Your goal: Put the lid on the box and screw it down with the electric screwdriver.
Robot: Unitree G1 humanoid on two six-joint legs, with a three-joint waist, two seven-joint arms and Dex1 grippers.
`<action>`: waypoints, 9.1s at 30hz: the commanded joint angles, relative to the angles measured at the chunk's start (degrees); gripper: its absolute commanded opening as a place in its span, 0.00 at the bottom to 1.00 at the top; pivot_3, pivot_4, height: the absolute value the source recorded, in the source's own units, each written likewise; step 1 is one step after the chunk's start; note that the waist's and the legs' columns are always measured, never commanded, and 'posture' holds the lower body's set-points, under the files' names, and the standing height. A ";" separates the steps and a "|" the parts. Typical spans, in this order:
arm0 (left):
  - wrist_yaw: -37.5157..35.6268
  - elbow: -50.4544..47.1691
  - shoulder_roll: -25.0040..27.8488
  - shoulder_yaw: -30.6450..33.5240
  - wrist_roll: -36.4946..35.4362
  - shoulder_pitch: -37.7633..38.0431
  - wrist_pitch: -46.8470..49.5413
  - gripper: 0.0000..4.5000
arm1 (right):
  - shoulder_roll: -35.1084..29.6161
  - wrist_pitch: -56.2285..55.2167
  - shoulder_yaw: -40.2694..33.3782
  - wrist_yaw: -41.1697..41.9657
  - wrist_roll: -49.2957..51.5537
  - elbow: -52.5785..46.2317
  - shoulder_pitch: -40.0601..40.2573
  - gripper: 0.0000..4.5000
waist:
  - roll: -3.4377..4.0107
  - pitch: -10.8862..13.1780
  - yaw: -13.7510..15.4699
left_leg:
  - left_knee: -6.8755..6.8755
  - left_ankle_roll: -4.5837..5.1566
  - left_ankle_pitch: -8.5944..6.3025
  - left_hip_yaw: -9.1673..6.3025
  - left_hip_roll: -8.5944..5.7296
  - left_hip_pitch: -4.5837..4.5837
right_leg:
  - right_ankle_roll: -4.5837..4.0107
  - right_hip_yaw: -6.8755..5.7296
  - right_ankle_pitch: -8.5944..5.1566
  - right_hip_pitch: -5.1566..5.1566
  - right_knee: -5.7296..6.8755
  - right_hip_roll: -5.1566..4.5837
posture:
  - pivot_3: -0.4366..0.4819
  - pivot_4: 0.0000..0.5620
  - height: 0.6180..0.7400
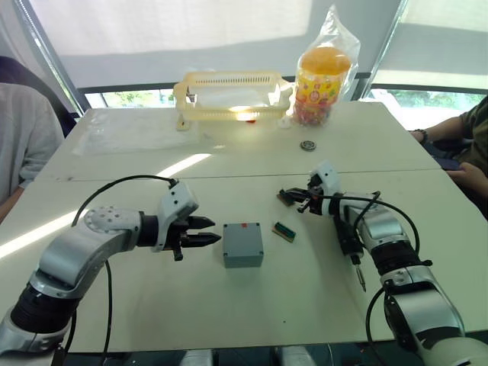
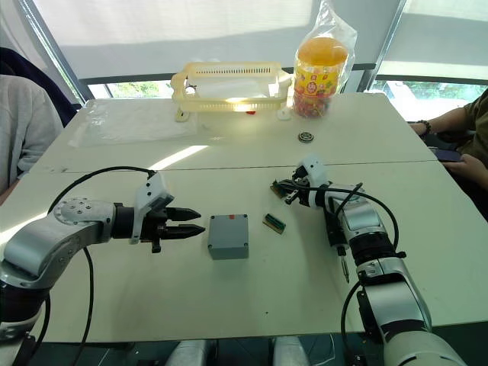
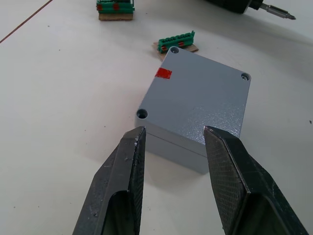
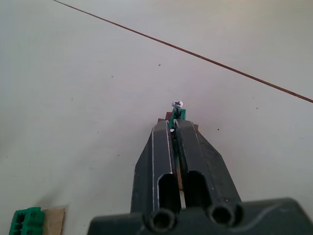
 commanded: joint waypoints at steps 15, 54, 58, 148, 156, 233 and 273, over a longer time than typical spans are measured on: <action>-0.15 0.55 0.17 -1.89 0.44 0.04 -2.73 0.42 | 0.12 0.14 -3.99 -0.75 1.72 -3.90 0.34 0.00 | 0.00 0.00 0.02 | 0.00 0.00 0.00 0.00 0.00 0.00 | 0.00 0.00 0.00 0.00 0.00 0.00 | 0.48 0.27 1.00; -5.50 -0.55 7.73 0.16 -1.79 0.80 -3.15 0.42 | -1.34 23.97 0.76 -1.63 16.51 -50.38 17.10 0.00 | 0.00 0.00 0.17 | -0.02 0.01 -0.01 -0.03 0.01 0.00 | -0.01 -0.02 -0.01 0.00 0.00 0.01 | 0.48 0.27 1.00; -5.39 -0.50 7.53 0.05 -1.81 0.74 -3.12 0.42 | -1.43 23.70 1.30 -1.55 16.21 -50.16 17.42 0.00 | 0.00 0.00 0.18 | -0.02 0.01 -0.01 -0.03 0.01 0.00 | -0.01 -0.02 -0.01 0.00 0.00 0.01 | 0.48 0.27 1.00; -8.30 -4.21 -2.35 -9.08 0.19 -5.80 -10.88 0.42 | -38.46 75.23 8.64 -14.40 48.54 -19.99 -6.52 0.99 | 0.00 0.01 0.27 | 0.02 0.04 -0.03 0.16 -0.01 -0.05 | -0.02 0.14 -0.02 -0.03 -0.13 -0.03 | 0.48 0.27 1.00; -5.30 -7.23 -1.76 -7.66 -0.67 -2.29 -9.49 0.42 | -36.04 75.23 15.94 -25.36 56.29 -12.24 -10.94 0.99 | 0.00 0.01 0.12 | 0.02 0.05 -0.03 0.14 -0.01 -0.06 | -0.02 0.13 -0.02 -0.06 -0.11 0.00 | 0.48 0.27 1.00; -16.60 16.75 -5.04 -17.26 17.81 -8.60 -20.22 0.42 | 16.27 -1.59 0.37 -21.41 14.08 -55.76 27.30 0.39 | 0.06 -0.26 0.11 | -0.03 0.05 -0.02 0.09 0.08 0.09 | -0.01 0.17 -0.02 0.00 0.06 0.15 | 0.48 0.27 1.00; -16.29 16.68 -5.53 -17.83 18.17 -9.26 -19.73 0.42 | 17.05 -0.66 0.88 -22.68 13.53 -60.39 28.05 0.39 | 0.06 -0.28 0.18 | -0.02 0.05 -0.02 0.08 0.07 0.10 | -0.01 0.16 -0.02 0.02 0.07 0.14 | 0.48 0.27 1.00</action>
